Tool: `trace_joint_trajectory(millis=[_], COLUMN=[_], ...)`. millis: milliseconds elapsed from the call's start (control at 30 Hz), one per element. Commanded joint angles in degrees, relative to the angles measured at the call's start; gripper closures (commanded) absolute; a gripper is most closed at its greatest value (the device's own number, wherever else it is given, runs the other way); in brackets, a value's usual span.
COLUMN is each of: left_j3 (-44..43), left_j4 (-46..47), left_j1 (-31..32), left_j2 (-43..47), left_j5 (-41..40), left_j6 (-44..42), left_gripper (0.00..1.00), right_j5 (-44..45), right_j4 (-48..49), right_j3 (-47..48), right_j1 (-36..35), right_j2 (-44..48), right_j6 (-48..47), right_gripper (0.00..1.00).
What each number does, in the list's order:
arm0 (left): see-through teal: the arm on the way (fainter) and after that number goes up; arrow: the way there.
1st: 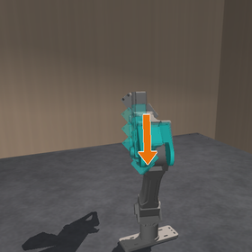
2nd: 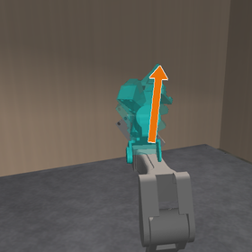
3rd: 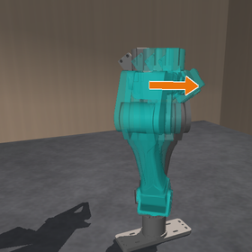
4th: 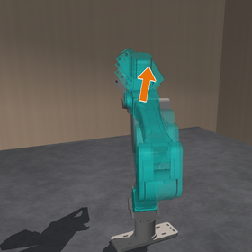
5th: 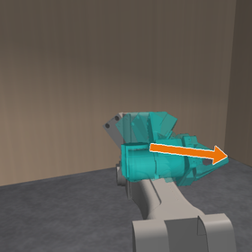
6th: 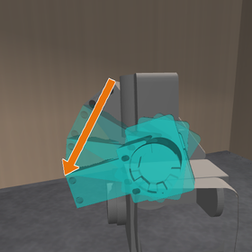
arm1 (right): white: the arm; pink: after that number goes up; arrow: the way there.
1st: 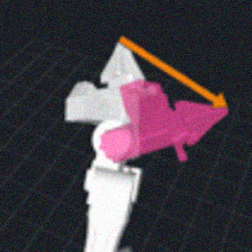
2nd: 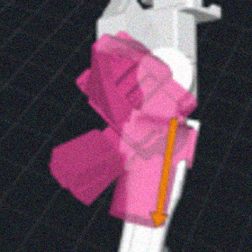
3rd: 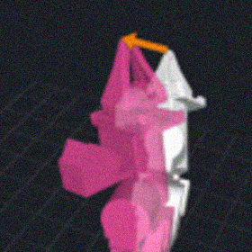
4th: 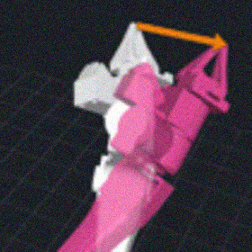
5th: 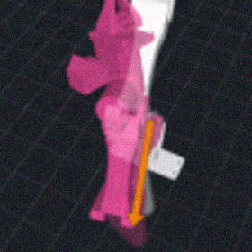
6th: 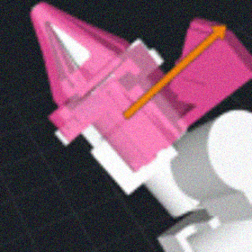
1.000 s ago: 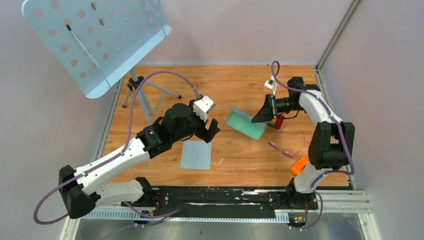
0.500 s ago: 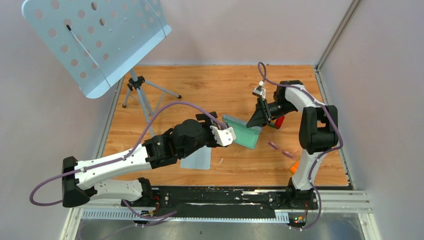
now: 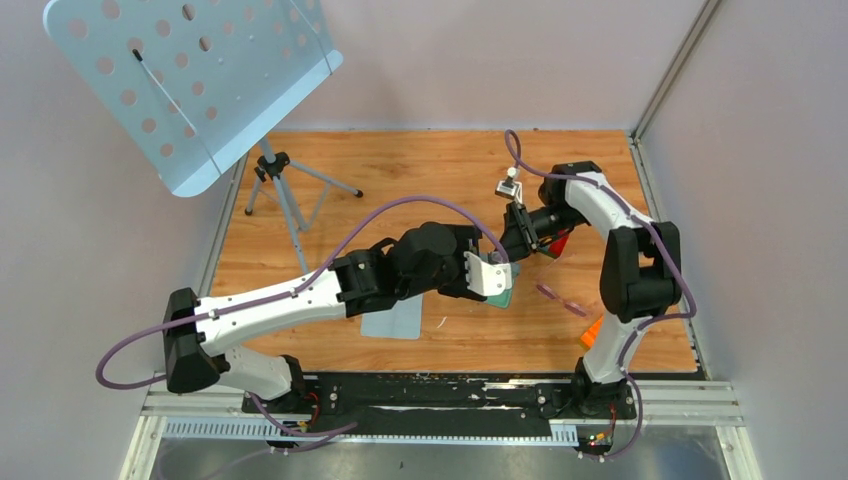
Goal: Organize the sunglasses
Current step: Open the sunglasses case.
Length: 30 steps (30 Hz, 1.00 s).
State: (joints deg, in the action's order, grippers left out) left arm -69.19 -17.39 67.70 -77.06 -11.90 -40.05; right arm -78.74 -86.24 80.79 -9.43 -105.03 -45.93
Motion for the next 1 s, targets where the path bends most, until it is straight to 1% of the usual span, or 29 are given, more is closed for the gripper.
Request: trace_joint_trajectory(millis=[0, 167, 300, 500, 667, 833, 967], left_j3=[-2.93, -7.74, -9.09, -8.18, -7.81, -7.13, -6.96], left_j4=[-6.19, -13.15, -16.64, -17.49, -16.76, -16.03, -16.11], left_j1=[0.22, -2.54, -2.66, -2.66, -2.66, -2.62, -2.66], left_j2=[-0.47, -0.92, -1.48, -1.98, -2.42, -3.29, -4.02], left_j5=[2.19, 8.16, 9.54, 11.45, 11.55, 13.78, 14.62], left_j6=[1.14, 5.00, 6.34, 8.10, 7.97, 8.28, 8.54], left_gripper=[0.22, 0.28, 0.32, 0.42, 0.47, 0.51, 0.58], right_j5=[2.29, 4.81, 5.33, 5.97, 5.85, 4.80, 4.82], right_j4=[-0.52, -1.67, -1.67, -1.66, -1.73, -2.42, -2.72], right_j3=[-1.26, -1.18, -0.56, 0.02, -0.22, 0.12, 0.03], right_j1=[-3.06, -4.88, -4.97, -5.38, -6.11, -6.19, -6.21], right_j2=[5.52, 8.73, 9.96, 10.02, 10.02, 10.06, 10.02], right_j6=[-2.75, -5.10, -5.48, -5.48, -5.66, -6.05, -6.53], right_gripper=[1.00, 1.00, 1.00, 1.00, 1.00, 1.00, 1.00])
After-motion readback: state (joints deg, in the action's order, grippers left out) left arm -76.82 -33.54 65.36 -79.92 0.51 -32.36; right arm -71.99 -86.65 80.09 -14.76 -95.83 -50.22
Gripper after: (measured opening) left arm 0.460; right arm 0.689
